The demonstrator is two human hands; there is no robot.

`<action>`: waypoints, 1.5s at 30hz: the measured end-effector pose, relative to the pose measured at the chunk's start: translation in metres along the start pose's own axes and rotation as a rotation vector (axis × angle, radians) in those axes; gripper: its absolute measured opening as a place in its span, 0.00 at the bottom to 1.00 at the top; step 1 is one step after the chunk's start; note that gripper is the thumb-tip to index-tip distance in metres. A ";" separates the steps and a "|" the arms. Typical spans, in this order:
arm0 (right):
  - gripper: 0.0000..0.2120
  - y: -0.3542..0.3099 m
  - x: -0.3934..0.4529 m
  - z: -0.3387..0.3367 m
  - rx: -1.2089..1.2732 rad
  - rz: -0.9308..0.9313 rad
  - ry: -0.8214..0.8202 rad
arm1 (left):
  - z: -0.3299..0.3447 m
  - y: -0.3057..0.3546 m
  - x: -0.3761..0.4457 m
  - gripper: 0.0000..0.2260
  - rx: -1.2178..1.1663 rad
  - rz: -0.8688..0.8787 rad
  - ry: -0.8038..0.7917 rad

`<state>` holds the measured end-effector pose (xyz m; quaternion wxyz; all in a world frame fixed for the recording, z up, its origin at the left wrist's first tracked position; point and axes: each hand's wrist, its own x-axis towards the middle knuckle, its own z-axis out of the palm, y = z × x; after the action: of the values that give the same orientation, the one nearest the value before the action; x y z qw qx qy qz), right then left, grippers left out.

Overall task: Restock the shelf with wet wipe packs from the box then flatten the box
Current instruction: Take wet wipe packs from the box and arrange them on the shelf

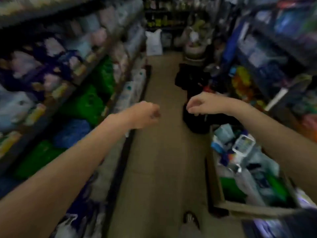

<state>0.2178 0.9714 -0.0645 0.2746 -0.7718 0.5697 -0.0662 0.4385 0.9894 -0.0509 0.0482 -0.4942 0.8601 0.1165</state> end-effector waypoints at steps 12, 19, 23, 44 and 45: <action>0.13 0.365 -0.142 0.091 0.203 0.755 -0.198 | 0.193 0.233 0.232 0.15 0.093 0.283 -0.441; 0.22 0.432 -0.119 0.132 0.117 0.670 -0.139 | 0.255 0.246 0.272 0.16 -0.122 0.087 -0.559; 0.22 0.451 -0.136 0.148 -0.086 0.648 -0.283 | 0.287 0.257 0.282 0.11 -0.165 0.129 -0.537; 0.02 0.449 -0.127 0.086 0.954 0.572 0.236 | 0.322 0.335 0.305 0.24 -0.900 -0.073 -0.753; 0.05 0.444 -0.120 0.071 1.002 0.534 0.256 | 0.315 0.334 0.307 0.21 -0.959 -0.116 -0.660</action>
<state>-0.1679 1.0171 -0.3208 0.5423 -0.3629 0.6726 -0.3491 -0.0154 0.9717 -0.3659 0.0908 -0.4445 0.6223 0.6379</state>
